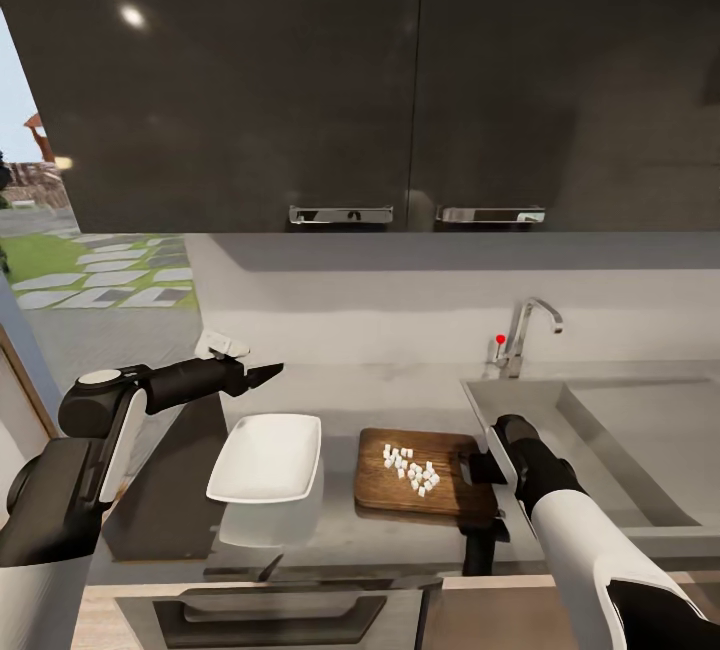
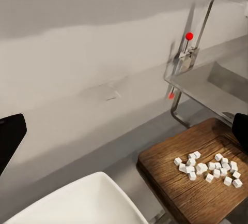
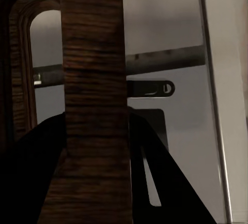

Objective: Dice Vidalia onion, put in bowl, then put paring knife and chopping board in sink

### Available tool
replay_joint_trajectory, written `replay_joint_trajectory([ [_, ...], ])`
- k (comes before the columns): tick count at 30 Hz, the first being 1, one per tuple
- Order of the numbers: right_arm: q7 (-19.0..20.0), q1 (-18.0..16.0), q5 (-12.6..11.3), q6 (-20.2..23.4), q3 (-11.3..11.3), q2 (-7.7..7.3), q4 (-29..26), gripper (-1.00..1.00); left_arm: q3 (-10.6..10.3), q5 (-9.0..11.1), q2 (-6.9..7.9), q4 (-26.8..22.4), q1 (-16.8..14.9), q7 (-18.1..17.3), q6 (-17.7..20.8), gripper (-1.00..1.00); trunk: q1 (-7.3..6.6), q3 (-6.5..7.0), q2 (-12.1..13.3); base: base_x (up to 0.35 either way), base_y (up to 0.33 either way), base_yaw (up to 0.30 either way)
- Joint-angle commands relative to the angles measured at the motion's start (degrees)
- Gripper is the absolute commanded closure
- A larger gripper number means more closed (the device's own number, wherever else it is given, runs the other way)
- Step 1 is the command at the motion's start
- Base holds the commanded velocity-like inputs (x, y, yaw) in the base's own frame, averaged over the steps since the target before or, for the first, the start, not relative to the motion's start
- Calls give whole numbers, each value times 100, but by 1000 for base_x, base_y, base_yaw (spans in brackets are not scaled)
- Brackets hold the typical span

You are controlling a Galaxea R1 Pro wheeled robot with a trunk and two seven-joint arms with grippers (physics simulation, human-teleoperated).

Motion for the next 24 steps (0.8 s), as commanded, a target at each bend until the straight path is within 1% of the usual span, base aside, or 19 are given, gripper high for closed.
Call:
replay_joint_trajectory([
  [1,15,-3,32,29,-29,6,-1,100,5,14,1,-3,-7,-12,44,-100,4,-14,-12,0,0,0],
  [20,24,-4,27,45,-31,6,-2,100,5,13,-1,-3,-7,-13,45,-100,4,-14,-12,0,0,0],
  [24,30,-4,21,99,-35,6,-1,100,5,12,-8,-3,-7,-10,44,-100,4,8,-12,0,0,0],
])
